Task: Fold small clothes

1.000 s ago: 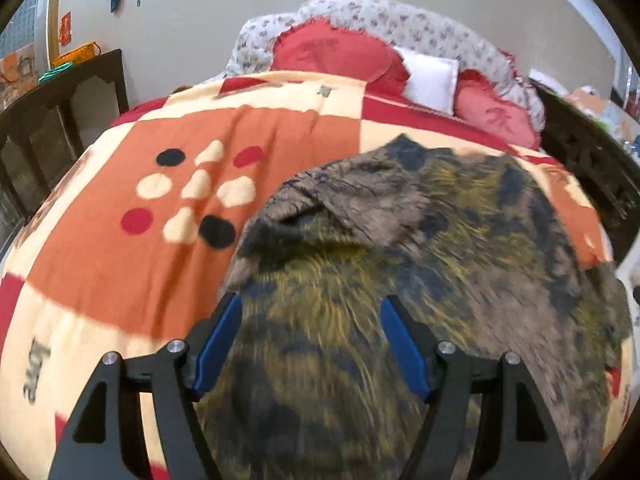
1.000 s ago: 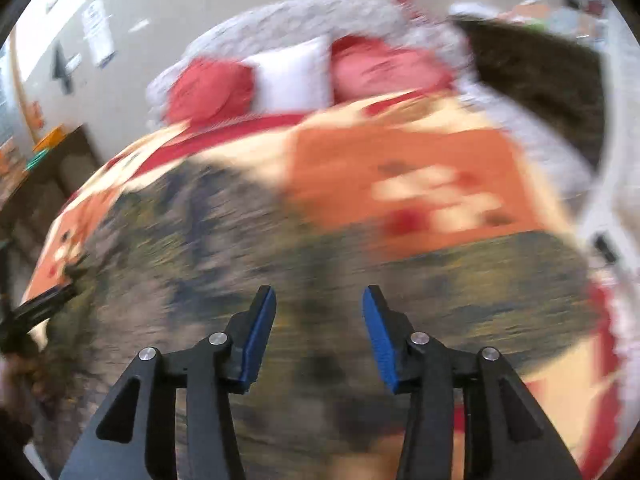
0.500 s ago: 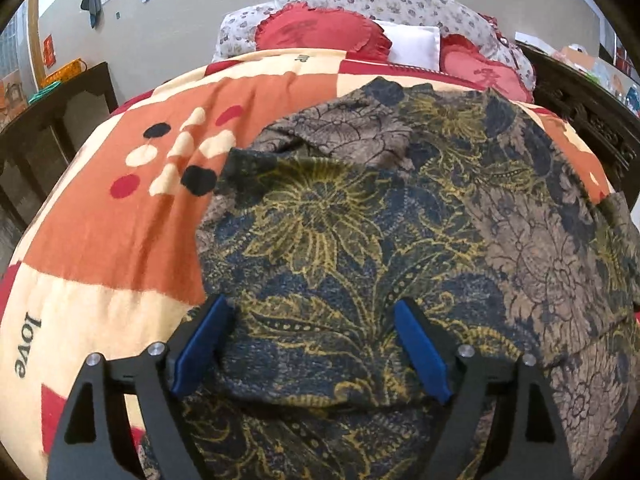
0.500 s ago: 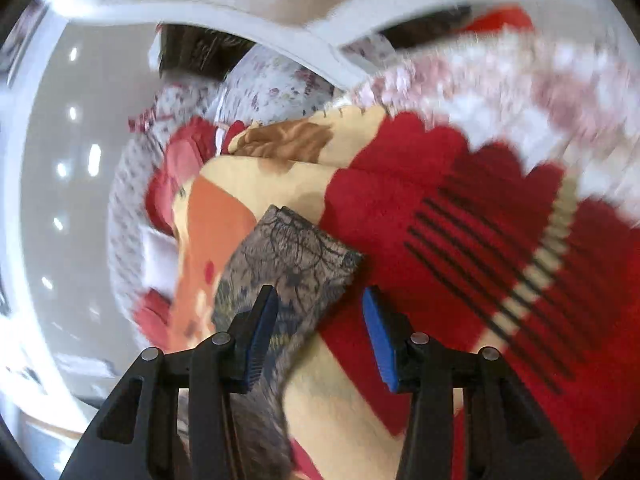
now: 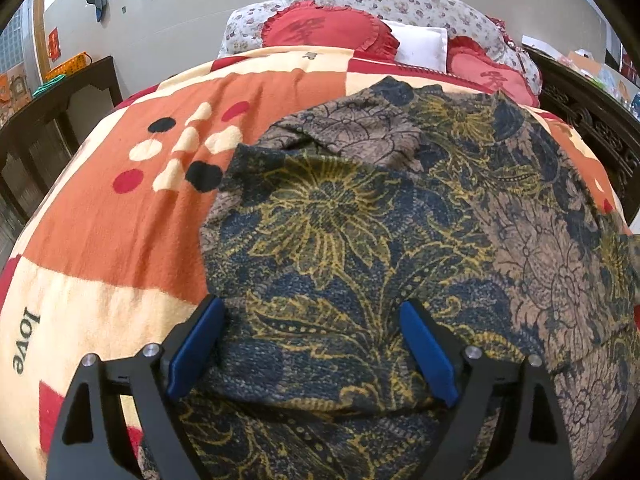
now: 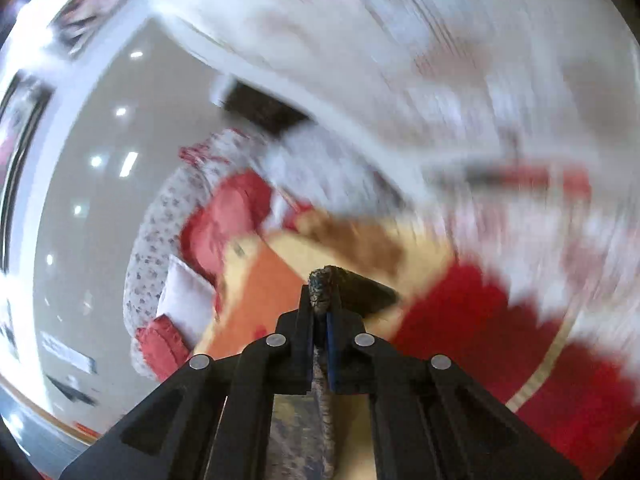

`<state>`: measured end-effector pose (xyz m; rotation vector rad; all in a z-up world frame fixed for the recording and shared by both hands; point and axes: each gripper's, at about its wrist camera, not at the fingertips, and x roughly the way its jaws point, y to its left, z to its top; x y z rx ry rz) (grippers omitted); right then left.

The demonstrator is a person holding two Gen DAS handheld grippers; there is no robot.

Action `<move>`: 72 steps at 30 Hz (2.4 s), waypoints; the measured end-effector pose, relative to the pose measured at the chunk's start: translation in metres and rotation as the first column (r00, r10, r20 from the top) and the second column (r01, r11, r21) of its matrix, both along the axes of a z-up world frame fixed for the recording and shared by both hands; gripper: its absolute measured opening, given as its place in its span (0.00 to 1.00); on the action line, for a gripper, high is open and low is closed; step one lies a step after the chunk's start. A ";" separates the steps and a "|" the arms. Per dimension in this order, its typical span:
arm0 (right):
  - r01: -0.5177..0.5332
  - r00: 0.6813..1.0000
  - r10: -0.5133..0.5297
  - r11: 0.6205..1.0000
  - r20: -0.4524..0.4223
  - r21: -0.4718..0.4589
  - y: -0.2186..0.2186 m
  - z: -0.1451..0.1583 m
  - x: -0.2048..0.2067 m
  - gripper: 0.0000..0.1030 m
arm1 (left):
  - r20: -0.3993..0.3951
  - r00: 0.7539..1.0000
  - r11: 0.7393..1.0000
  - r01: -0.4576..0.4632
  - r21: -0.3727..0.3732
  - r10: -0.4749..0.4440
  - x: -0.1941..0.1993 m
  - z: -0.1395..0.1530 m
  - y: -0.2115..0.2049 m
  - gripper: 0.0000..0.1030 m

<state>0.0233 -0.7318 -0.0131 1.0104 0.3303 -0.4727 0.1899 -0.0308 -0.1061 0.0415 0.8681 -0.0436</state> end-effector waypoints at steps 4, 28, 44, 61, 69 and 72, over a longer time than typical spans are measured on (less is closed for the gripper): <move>-0.021 1.000 0.020 0.986 -0.010 -0.165 0.000 0.078 -0.008 0.06 | 0.000 1.000 1.000 0.000 -0.002 0.000 0.000 0.000 0.000 0.90; -0.857 0.516 0.792 0.476 -0.326 -0.198 0.472 -0.081 0.147 0.07 | -0.054 0.972 0.907 0.195 -0.372 -0.231 0.011 0.060 -0.013 0.89; -0.786 0.615 0.666 0.479 -0.422 -0.391 0.461 -0.065 0.078 0.18 | -0.252 0.842 0.728 0.217 -0.651 -0.477 0.073 0.013 -0.125 0.83; -0.739 0.671 0.577 0.573 -0.466 -0.355 0.445 -0.078 0.078 0.18 | -0.257 0.820 0.722 0.247 -0.646 -0.511 0.071 0.023 -0.125 0.60; -0.747 0.661 0.559 0.547 -0.500 -0.377 0.452 -0.079 0.078 0.18 | -0.241 0.761 0.646 0.287 -0.708 -0.602 0.055 0.014 -0.130 0.62; -0.748 0.660 0.552 0.543 -0.510 -0.381 0.453 -0.079 0.078 0.18 | -0.245 0.805 0.675 0.241 -0.697 -0.540 0.063 0.017 -0.121 0.59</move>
